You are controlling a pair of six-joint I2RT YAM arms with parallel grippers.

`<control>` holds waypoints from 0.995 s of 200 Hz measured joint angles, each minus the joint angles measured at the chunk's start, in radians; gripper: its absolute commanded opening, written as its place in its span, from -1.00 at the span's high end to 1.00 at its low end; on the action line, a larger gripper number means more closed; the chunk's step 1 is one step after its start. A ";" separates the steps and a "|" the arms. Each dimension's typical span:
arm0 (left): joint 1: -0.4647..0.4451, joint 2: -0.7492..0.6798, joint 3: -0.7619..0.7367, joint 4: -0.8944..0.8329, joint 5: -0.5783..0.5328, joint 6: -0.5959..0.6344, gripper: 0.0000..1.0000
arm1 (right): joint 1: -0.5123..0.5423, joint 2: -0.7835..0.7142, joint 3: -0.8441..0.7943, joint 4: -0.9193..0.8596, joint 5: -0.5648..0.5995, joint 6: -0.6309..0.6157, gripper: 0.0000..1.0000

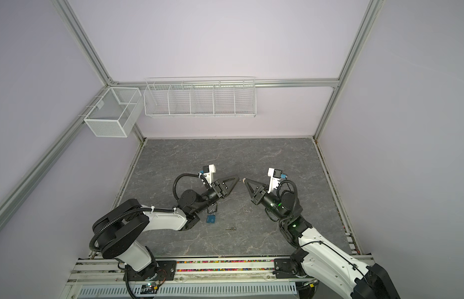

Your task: Unlock with the key

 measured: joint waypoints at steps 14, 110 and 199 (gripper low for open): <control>0.000 0.004 0.003 -0.001 0.006 -0.010 0.45 | 0.000 0.006 0.002 0.001 0.000 0.000 0.88; 0.000 0.007 0.013 -0.010 0.031 -0.039 1.00 | -0.001 0.020 0.013 0.008 0.016 0.003 0.88; 0.049 -0.006 0.038 -0.085 0.057 -0.080 1.00 | -0.006 -0.148 0.053 -0.331 0.095 -0.092 -0.97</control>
